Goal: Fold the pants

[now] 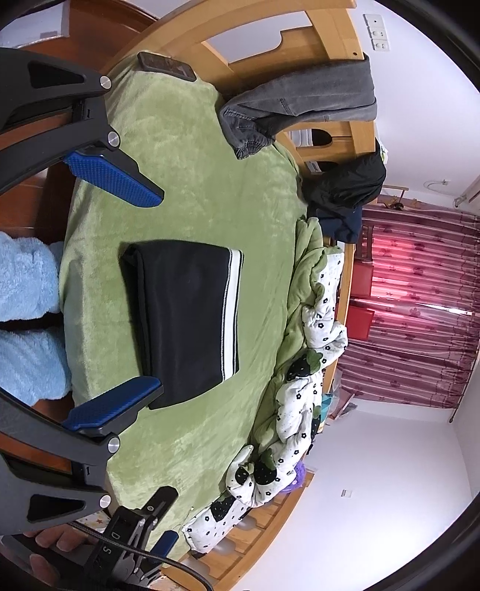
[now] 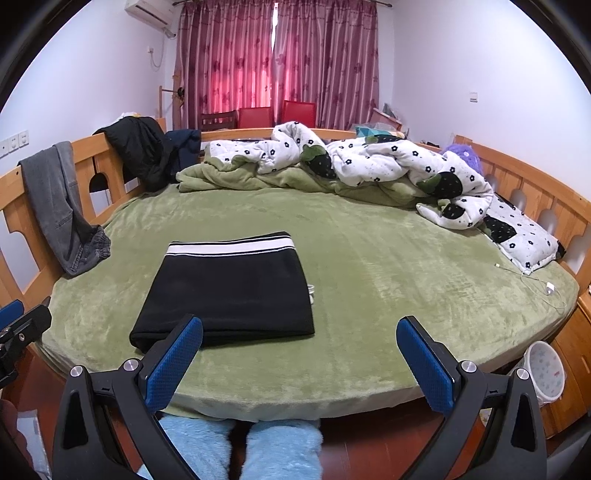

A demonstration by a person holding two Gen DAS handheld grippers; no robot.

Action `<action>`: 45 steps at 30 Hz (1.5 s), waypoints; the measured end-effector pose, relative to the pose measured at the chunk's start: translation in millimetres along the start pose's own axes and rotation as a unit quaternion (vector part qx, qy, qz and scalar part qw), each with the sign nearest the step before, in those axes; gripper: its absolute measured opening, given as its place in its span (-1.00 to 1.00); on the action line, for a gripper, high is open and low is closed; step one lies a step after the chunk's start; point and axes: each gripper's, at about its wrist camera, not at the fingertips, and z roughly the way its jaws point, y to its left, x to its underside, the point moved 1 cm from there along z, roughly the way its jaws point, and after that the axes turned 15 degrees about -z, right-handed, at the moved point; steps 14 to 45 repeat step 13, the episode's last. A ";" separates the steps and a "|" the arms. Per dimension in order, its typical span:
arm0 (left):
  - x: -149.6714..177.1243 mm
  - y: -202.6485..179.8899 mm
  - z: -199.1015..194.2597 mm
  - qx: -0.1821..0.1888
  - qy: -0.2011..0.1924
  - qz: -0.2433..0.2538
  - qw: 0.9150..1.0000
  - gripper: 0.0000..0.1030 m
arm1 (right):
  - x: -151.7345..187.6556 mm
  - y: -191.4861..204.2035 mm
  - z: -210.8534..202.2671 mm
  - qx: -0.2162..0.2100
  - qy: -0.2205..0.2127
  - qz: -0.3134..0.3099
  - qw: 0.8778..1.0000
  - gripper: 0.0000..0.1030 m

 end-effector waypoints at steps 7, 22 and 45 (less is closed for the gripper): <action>-10.4 6.1 13.7 -0.002 0.001 -0.004 1.000 0.80 | -11.5 14.5 14.2 -0.008 -0.001 -0.012 1.000 1.00; -23.0 5.6 44.5 -0.005 0.008 -0.002 1.000 0.80 | -20.6 22.8 42.7 -0.016 0.012 -0.017 1.000 1.00; -23.0 5.6 44.5 -0.005 0.008 -0.002 1.000 0.80 | -20.6 22.8 42.7 -0.016 0.012 -0.017 1.000 1.00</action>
